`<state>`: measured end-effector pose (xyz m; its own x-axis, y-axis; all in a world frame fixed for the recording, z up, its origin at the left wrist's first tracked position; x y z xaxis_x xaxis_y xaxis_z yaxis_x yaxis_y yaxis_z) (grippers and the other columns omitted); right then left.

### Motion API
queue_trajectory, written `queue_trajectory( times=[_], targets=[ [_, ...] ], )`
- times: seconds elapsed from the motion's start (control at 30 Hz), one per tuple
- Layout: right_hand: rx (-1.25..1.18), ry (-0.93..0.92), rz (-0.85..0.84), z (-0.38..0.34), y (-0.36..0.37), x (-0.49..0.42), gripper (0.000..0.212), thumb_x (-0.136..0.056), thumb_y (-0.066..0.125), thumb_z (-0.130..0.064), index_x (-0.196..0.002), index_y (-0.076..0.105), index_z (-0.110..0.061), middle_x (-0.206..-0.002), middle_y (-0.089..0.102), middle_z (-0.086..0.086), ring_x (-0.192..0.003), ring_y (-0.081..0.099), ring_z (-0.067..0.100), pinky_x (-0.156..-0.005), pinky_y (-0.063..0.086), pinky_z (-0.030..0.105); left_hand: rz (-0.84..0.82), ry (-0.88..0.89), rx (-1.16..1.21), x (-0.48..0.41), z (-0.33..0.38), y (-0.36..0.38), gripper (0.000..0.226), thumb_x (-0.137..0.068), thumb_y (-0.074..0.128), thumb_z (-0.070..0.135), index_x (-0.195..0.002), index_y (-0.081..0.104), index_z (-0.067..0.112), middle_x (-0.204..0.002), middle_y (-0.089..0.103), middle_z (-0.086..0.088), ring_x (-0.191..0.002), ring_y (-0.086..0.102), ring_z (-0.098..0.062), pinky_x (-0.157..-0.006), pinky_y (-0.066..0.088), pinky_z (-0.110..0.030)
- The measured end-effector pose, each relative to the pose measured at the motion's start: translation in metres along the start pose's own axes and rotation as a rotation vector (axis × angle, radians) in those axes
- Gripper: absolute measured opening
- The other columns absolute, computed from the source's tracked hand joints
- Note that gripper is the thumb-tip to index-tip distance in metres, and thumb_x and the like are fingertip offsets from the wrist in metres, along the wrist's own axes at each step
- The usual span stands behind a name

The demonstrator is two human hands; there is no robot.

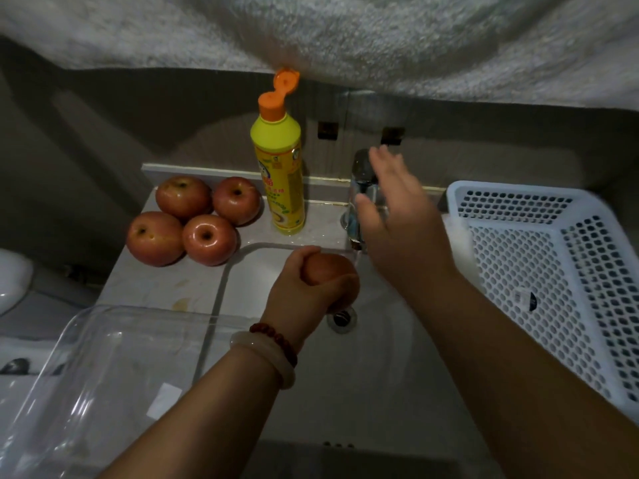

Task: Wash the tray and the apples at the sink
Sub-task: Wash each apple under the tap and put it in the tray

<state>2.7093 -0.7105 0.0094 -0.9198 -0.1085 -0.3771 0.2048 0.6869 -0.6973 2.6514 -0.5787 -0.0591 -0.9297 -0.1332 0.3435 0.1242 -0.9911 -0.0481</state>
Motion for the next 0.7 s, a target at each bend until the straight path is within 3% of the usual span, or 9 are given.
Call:
queue_trajectory(
  times=[0.13, 0.23, 0.33, 0.47, 0.6, 0.7],
  targets=[
    [0.106, -0.056, -0.027, 0.009, 0.014, 0.014, 0.047, -0.095, 0.047, -0.019, -0.141, 0.046, -0.006, -0.148, 0.043, 0.013, -0.141, 0.033, 0.023, -0.112, 0.022, 0.023, 0.016, 0.044, -0.026, 0.011, 0.012, -0.008, 0.06, -0.072, 0.081, 0.028, -0.122, 0.048, 0.033, -0.103, 0.047, 0.017, -0.089, 0.053, -0.004, -0.053, 0.048, -0.007],
    [0.159, -0.019, -0.068, 0.008, 0.013, 0.019, 0.051, -0.094, 0.046, -0.028, -0.142, 0.046, -0.01, -0.151, 0.04, 0.008, -0.143, 0.023, 0.017, -0.114, 0.023, 0.035, 0.004, 0.048, -0.029, 0.017, 0.019, -0.013, 0.057, -0.073, 0.08, 0.029, -0.118, 0.046, 0.036, -0.106, 0.046, 0.014, -0.091, 0.052, -0.006, -0.055, 0.047, -0.01],
    [0.165, 0.023, -0.122, -0.007, 0.006, 0.015, 0.06, -0.091, 0.045, -0.04, -0.144, 0.044, -0.013, -0.153, 0.037, 0.006, -0.147, 0.017, 0.022, -0.116, 0.014, 0.032, 0.009, 0.042, -0.023, 0.022, 0.024, -0.018, 0.057, -0.074, 0.079, 0.028, -0.119, 0.045, 0.036, -0.105, 0.046, 0.014, -0.09, 0.051, -0.005, -0.057, 0.048, -0.01],
    [0.045, 0.003, -0.047, -0.046, -0.002, 0.006, 0.061, -0.093, 0.055, -0.04, -0.145, 0.042, -0.011, -0.151, 0.04, 0.007, -0.144, 0.026, 0.022, -0.113, 0.014, 0.023, 0.027, 0.043, -0.077, 0.026, 0.029, -0.026, 0.063, -0.075, 0.078, 0.031, -0.127, 0.043, 0.034, -0.112, 0.046, 0.008, -0.091, 0.049, -0.005, -0.066, 0.045, -0.017],
    [-0.051, 0.141, -0.185, -0.07, 0.014, -0.018, 0.078, -0.089, 0.062, -0.047, -0.151, 0.027, -0.016, -0.154, 0.033, 0.004, -0.141, 0.028, 0.018, -0.111, 0.024, 0.026, 0.049, 0.018, -0.085, 0.029, 0.032, -0.036, 0.06, -0.07, 0.082, 0.034, -0.116, 0.044, 0.033, -0.105, 0.05, 0.013, -0.089, 0.05, -0.003, -0.067, 0.046, -0.02],
    [-0.134, 0.253, -0.213, -0.076, 0.03, -0.038, 0.08, -0.084, 0.07, -0.045, -0.148, 0.032, -0.014, -0.147, 0.042, 0.007, -0.135, 0.038, 0.021, -0.103, 0.031, 0.026, 0.074, 0.028, -0.107, 0.032, 0.033, -0.047, 0.058, -0.069, 0.083, 0.034, -0.113, 0.045, 0.033, -0.1, 0.049, 0.018, -0.087, 0.05, -0.001, -0.065, 0.044, -0.018]
  ],
)
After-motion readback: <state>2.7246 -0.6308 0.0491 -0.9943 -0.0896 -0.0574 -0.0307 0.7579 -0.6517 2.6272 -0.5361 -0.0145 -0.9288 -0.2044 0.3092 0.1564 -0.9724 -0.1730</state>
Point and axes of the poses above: each hand's wrist, its own x-axis away from the middle knuckle, its own y-axis out of the palm, z = x × y, the point moved 3 cm from there along -x, towards the middle knuckle
